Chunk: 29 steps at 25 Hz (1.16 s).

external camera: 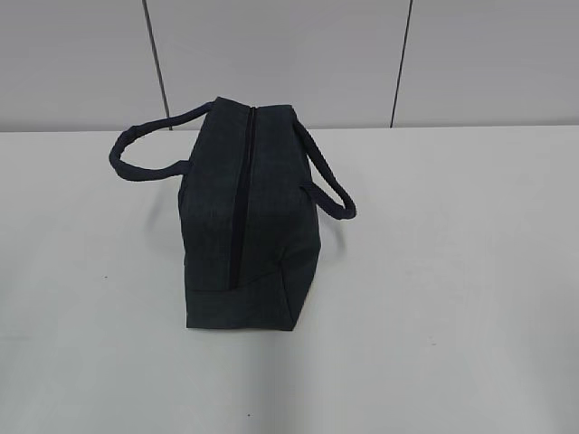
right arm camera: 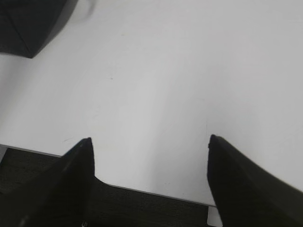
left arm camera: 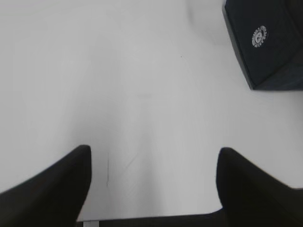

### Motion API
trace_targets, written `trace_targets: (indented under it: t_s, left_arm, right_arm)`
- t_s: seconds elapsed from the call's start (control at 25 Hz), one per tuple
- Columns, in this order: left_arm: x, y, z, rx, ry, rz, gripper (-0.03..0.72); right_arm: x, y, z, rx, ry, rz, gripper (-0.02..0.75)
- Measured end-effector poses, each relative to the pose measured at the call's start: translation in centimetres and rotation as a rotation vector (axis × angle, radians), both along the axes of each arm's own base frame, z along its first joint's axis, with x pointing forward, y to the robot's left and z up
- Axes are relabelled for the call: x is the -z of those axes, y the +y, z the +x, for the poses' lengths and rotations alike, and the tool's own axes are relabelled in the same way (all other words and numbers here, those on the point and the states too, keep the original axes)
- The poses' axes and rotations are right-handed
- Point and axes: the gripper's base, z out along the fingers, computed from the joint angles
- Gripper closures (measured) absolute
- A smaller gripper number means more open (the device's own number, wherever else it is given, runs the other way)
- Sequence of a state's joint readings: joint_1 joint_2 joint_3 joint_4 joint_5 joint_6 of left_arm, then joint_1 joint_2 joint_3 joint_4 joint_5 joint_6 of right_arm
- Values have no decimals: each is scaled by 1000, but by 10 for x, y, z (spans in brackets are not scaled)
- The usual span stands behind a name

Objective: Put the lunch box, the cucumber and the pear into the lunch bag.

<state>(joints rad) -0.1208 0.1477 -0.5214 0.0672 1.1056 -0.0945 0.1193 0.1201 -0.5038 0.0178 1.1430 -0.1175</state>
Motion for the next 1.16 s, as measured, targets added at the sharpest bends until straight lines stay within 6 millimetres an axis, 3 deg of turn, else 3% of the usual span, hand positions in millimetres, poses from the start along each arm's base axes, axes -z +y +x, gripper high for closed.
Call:
trace_targets:
  t_s: [0.36, 0.64, 1.16]
  left_arm:
    - [0, 3, -26, -45, -158, -16, 153]
    - [0, 3, -26, -46, -159, -16, 170]
    - [0, 3, -26, -46, -160, -16, 190]
  right_arm:
    - [0, -1, -6, 27, -42, 4, 187]
    - [0, -2, -19, 76, -134, 11, 187]
    - [0, -1, -20, 108, -140, 9, 187]
